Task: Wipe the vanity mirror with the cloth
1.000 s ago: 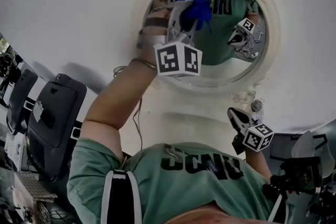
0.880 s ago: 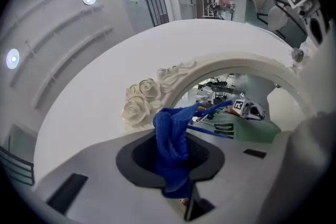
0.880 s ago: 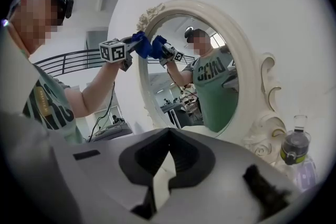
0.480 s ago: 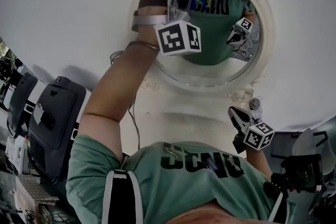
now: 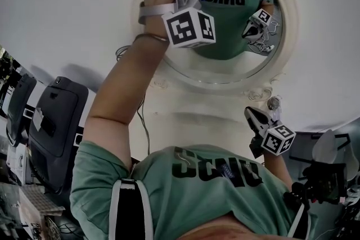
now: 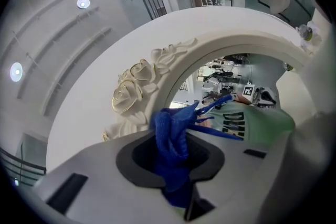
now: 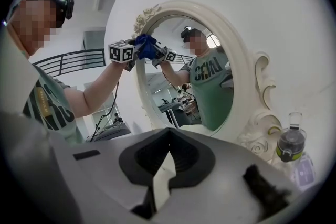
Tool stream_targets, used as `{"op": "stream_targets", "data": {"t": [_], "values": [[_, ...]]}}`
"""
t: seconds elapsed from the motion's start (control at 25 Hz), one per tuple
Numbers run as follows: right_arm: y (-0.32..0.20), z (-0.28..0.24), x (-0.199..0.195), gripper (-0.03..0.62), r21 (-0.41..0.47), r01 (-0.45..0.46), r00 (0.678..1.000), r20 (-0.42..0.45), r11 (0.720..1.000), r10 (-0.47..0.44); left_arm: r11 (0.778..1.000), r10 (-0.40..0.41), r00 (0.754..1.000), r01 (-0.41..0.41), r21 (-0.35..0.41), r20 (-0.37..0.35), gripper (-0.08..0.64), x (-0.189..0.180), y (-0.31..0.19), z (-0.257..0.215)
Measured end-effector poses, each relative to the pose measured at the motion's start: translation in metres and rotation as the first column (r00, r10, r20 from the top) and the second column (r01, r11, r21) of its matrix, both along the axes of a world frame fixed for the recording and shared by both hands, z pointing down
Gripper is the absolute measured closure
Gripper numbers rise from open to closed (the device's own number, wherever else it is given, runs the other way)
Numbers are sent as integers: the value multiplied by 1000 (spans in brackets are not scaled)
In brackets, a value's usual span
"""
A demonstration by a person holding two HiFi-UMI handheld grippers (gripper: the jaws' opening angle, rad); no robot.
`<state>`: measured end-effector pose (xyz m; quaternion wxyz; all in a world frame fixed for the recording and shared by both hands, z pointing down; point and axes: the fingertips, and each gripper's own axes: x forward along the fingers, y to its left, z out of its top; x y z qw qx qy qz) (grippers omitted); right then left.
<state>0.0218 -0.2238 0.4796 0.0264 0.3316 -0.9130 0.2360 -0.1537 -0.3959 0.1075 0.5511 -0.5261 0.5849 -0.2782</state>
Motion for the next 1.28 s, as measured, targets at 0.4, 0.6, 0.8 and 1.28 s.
{"op": "stream_targets", "data": {"t": [0.4, 0.6, 0.8, 1.28], "values": [[6, 3, -14, 584, -21, 41, 999, -9, 999, -41, 999, 37, 996, -40, 33, 81, 494, 22, 13, 62], [4, 7, -9, 584, -34, 24, 1000, -17, 999, -25, 980, 103, 975, -64, -191, 198, 494, 40, 13, 240], [4, 9, -9, 584, -39, 23, 999, -23, 999, -24, 921, 150, 921, 3, -390, 360, 480, 37, 18, 405], [5, 10, -9, 584, -35, 22, 999, -22, 999, -23, 762, 239, 911, 38, -647, 336, 485, 35, 25, 518]]}}
